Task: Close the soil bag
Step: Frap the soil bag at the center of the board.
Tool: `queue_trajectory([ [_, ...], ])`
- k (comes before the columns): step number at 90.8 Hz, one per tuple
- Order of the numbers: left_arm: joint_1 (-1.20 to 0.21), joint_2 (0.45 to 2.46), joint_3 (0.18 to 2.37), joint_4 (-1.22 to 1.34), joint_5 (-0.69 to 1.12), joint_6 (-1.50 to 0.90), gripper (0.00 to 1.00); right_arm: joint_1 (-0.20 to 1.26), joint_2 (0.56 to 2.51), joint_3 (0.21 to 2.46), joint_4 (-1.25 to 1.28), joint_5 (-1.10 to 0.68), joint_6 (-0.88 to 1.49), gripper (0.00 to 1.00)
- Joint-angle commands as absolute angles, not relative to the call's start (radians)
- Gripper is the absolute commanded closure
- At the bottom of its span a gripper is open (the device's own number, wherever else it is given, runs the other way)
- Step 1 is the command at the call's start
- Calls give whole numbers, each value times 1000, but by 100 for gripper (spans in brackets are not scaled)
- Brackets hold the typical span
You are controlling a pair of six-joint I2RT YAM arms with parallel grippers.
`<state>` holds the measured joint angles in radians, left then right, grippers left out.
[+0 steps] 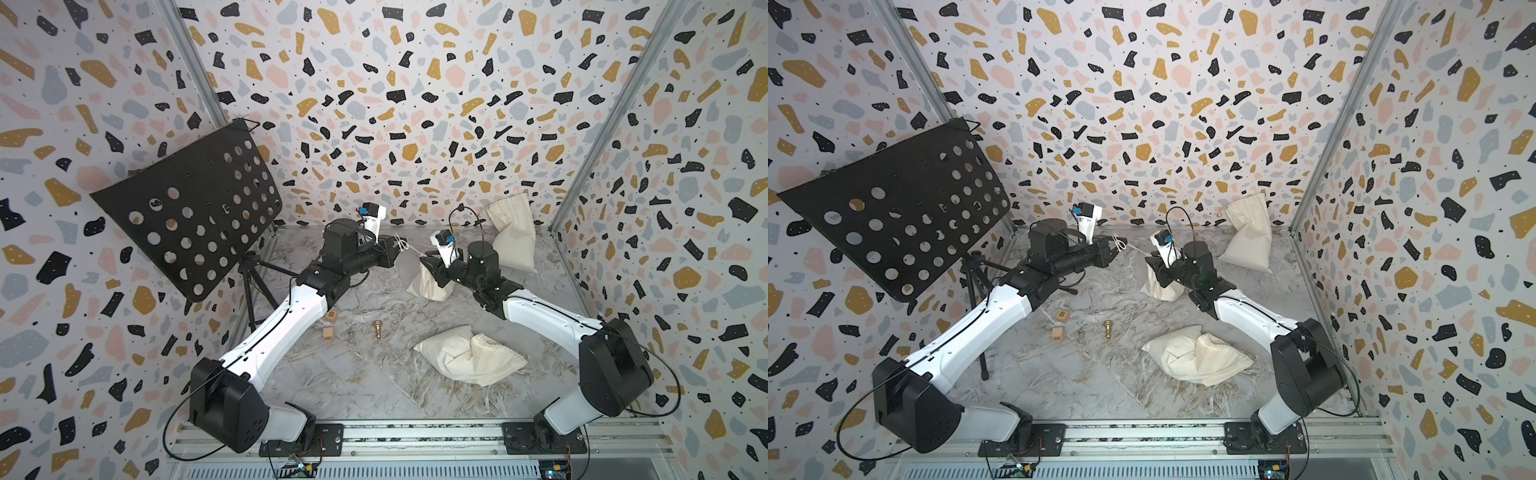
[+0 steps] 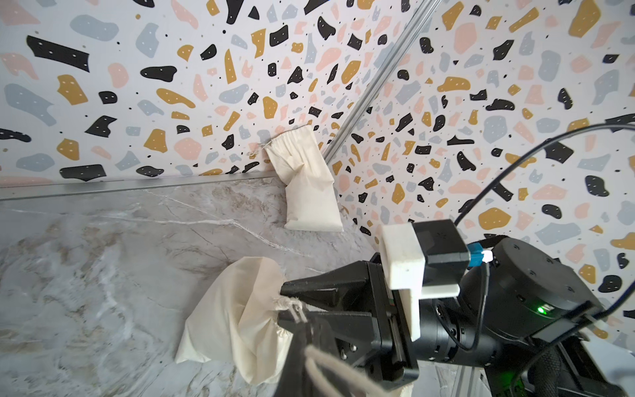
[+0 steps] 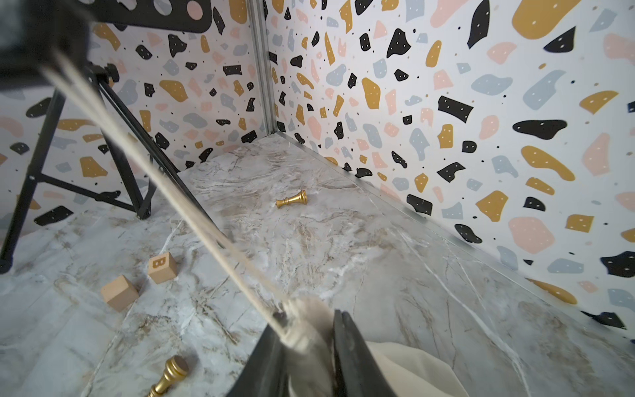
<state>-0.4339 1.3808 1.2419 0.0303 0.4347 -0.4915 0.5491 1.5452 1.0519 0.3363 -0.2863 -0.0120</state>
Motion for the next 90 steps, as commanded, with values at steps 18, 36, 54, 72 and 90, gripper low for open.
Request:
queue_trajectory([
  [18, -451, 1300, 1267, 381, 453, -546, 100, 541, 1447, 1081, 88, -267, -59, 49],
  [36, -474, 1312, 1249, 380, 450, -547, 100, 571, 1442, 1174, 78, -310, -56, 29],
  [54, -483, 1322, 1237, 381, 452, -557, 100, 598, 1454, 1240, 110, -382, 11, 17],
  [72, -483, 1316, 1233, 379, 455, -555, 100, 614, 1454, 1264, 175, -374, 76, 20],
  [90, -485, 1311, 1229, 383, 458, -557, 100, 618, 1501, 1327, 178, -369, 120, 30],
])
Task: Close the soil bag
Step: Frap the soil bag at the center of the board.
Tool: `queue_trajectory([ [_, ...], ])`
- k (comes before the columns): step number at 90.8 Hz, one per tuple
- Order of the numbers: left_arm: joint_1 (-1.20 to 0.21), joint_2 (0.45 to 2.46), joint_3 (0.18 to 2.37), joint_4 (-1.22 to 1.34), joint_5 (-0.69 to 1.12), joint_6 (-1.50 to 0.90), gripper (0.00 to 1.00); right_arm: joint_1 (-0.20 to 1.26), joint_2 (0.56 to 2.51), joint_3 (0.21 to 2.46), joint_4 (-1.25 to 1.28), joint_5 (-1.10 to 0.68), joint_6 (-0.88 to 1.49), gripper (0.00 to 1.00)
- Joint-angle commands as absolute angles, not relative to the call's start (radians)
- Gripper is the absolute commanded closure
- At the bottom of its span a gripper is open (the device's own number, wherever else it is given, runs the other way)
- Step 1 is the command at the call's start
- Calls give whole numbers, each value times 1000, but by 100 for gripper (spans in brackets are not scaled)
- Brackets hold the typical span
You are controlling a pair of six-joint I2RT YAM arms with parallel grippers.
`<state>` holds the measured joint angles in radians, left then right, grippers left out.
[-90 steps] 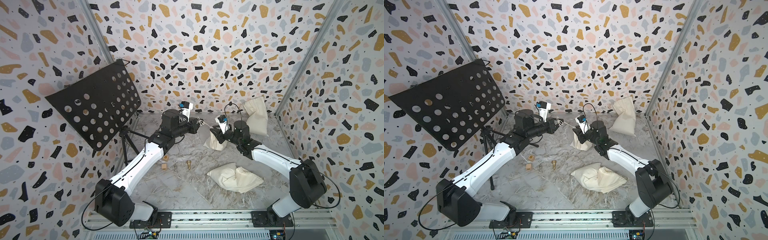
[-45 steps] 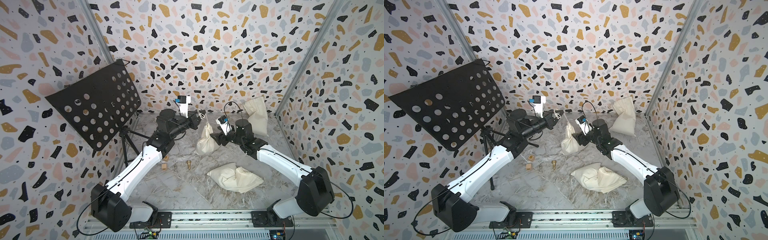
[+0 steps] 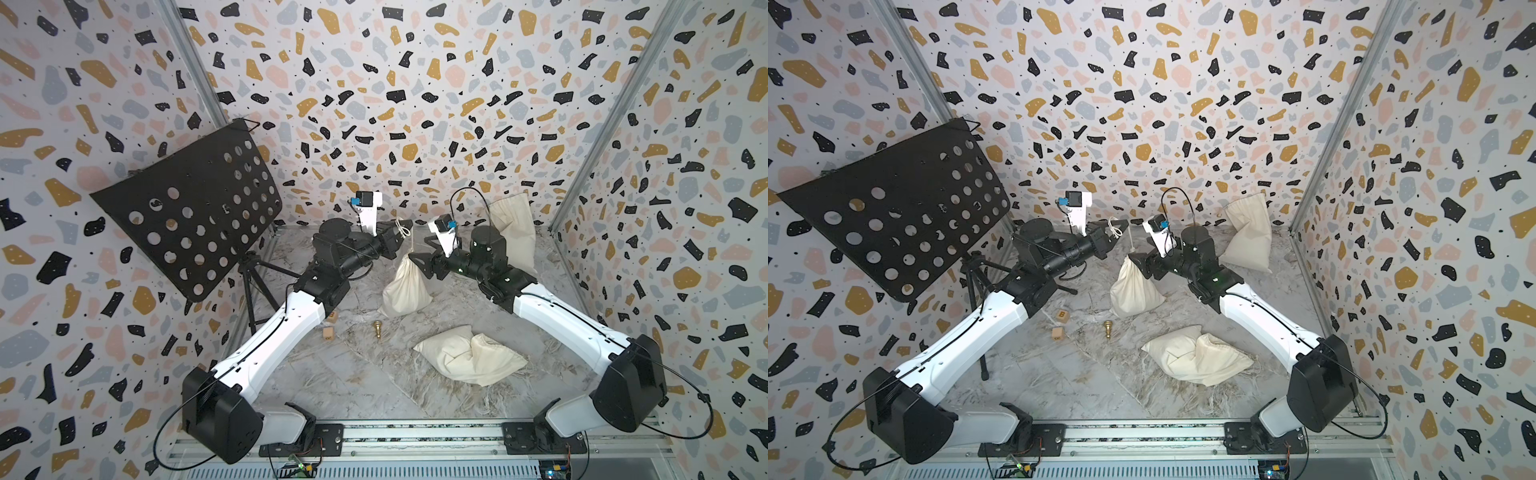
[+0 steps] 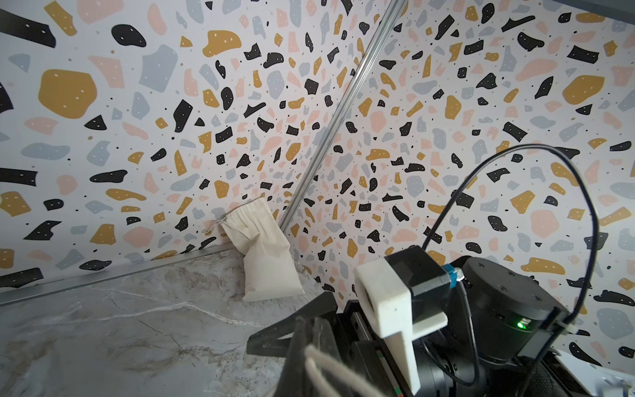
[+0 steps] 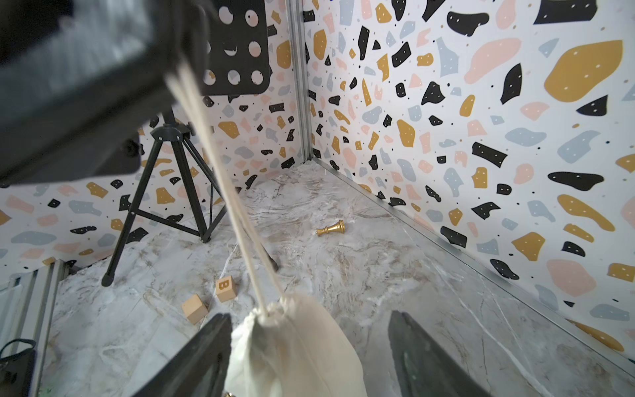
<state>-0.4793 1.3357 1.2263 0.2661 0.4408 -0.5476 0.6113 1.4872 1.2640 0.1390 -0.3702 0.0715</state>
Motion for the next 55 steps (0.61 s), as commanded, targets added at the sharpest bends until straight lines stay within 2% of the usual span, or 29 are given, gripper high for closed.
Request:
queue_trajectory([
  [1, -485, 1311, 1229, 382, 458, -558, 100, 618, 1504, 1329, 179, -368, 122, 30],
  [9, -485, 1307, 1230, 383, 464, -560, 100, 618, 1529, 1355, 170, -351, 138, 41],
  [23, -486, 1290, 1236, 390, 469, -563, 100, 620, 1574, 1370, 115, -282, 137, 68],
  [29, -485, 1280, 1254, 405, 487, -573, 100, 620, 1599, 1353, 90, -248, 134, 75],
  [41, -486, 1261, 1336, 394, 525, -579, 100, 618, 1645, 1270, 55, -171, 107, 81],
  [55, -478, 1213, 1442, 321, 494, -508, 100, 567, 1704, 1142, 43, -92, 106, 82],
])
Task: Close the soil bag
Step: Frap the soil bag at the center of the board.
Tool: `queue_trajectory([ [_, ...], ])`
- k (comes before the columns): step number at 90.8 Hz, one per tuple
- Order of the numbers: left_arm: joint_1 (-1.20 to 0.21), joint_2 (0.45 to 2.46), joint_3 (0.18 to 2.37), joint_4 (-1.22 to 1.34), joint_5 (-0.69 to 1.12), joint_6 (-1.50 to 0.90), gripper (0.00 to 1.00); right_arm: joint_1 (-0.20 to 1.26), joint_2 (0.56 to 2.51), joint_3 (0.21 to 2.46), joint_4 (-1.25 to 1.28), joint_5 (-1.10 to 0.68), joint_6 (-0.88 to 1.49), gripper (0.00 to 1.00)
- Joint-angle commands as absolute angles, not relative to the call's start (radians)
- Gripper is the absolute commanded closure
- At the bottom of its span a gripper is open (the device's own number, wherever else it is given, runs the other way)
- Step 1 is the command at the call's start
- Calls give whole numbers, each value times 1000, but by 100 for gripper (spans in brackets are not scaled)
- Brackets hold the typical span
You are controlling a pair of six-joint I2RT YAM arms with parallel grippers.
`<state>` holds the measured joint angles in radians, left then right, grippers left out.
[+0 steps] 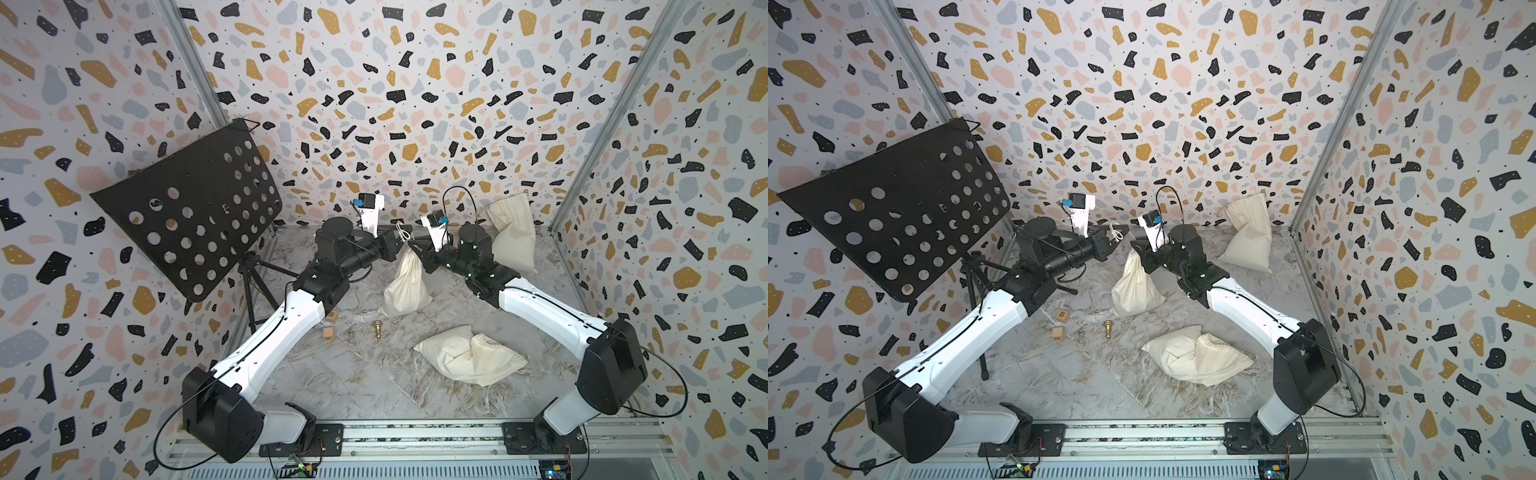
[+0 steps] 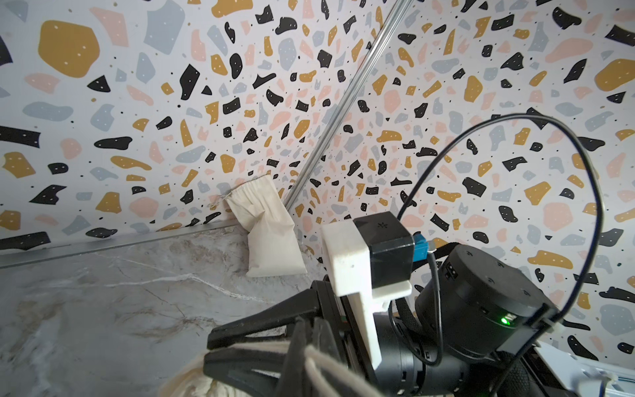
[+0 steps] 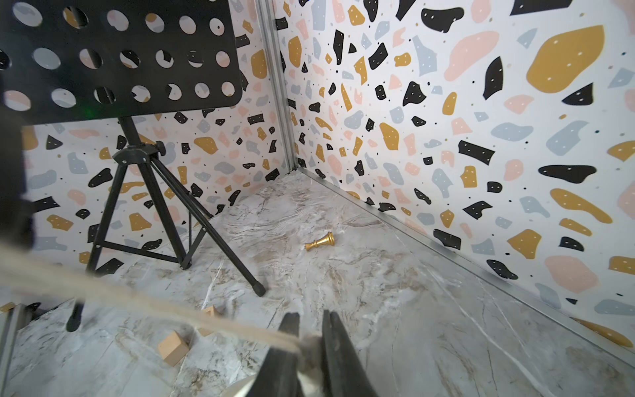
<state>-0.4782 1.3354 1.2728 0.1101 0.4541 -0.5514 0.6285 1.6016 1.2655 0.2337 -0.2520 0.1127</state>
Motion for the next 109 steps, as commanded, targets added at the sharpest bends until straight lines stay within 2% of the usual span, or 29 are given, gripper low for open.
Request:
queue_trajectory([
  [1, -476, 1211, 1449, 317, 492, -506, 100, 562, 1708, 1133, 43, -88, 108, 82],
  [14, -432, 1214, 1544, 255, 493, -498, 100, 482, 1751, 1078, 31, -34, 131, 82],
  [41, -359, 1194, 1565, 278, 473, -525, 100, 404, 1817, 1160, -144, 87, 122, 73],
  [53, -346, 1194, 1542, 278, 458, -526, 100, 396, 1802, 1149, -123, 63, 108, 72],
  [72, -345, 1250, 1410, 330, 459, -579, 100, 396, 1732, 1138, -53, -78, 96, 72],
  [89, -345, 1367, 1284, 363, 423, -598, 100, 397, 1665, 1131, -51, -165, 88, 59],
  [109, -334, 1521, 1362, 240, 410, -534, 100, 412, 1573, 1111, -23, -230, 90, 41],
])
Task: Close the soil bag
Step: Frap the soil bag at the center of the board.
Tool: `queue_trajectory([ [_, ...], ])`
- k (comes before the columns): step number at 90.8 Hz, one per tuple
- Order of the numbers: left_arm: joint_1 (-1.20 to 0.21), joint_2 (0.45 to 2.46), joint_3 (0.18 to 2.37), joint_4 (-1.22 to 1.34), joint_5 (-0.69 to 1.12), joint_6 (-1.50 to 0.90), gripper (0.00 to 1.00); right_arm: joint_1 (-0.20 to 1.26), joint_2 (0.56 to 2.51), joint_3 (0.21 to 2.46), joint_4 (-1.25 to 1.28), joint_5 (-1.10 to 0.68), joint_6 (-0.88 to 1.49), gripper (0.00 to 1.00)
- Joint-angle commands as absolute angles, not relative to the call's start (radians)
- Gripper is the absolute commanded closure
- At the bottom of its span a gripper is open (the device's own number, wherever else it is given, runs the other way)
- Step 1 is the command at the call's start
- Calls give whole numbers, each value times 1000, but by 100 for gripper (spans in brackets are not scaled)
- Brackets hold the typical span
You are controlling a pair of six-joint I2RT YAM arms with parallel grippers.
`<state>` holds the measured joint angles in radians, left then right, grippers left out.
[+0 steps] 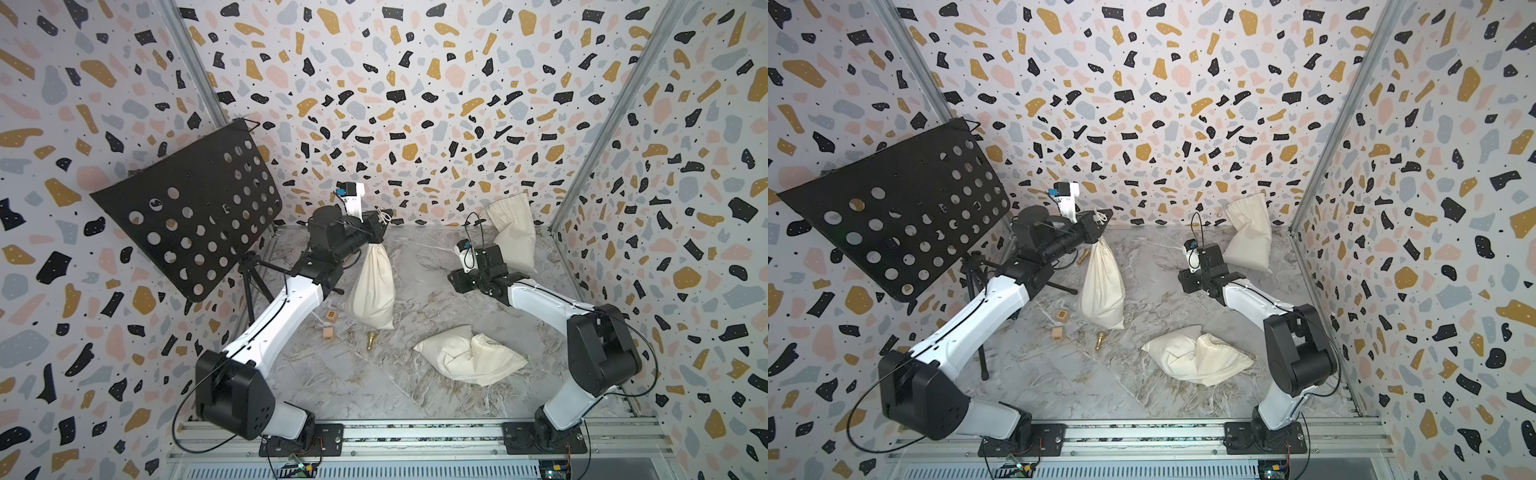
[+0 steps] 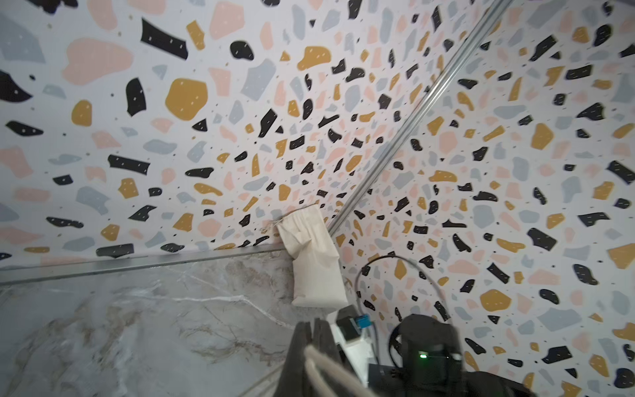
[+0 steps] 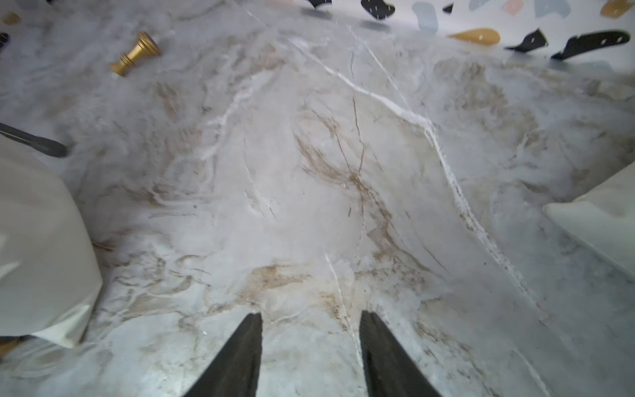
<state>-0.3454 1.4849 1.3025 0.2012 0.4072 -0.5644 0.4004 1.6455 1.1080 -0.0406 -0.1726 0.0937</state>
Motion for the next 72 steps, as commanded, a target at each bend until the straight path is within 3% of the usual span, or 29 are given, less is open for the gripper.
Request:
queue_trajectory([
  [1, -332, 1527, 1366, 238, 413, -536, 100, 413, 1570, 1111, -22, -235, 91, 40],
  [27, -326, 1478, 1393, 248, 489, -576, 100, 541, 1534, 1129, 112, -382, 112, 21],
  [72, -374, 1409, 1439, 259, 551, -611, 100, 639, 1552, 1268, 421, -369, 211, 9],
])
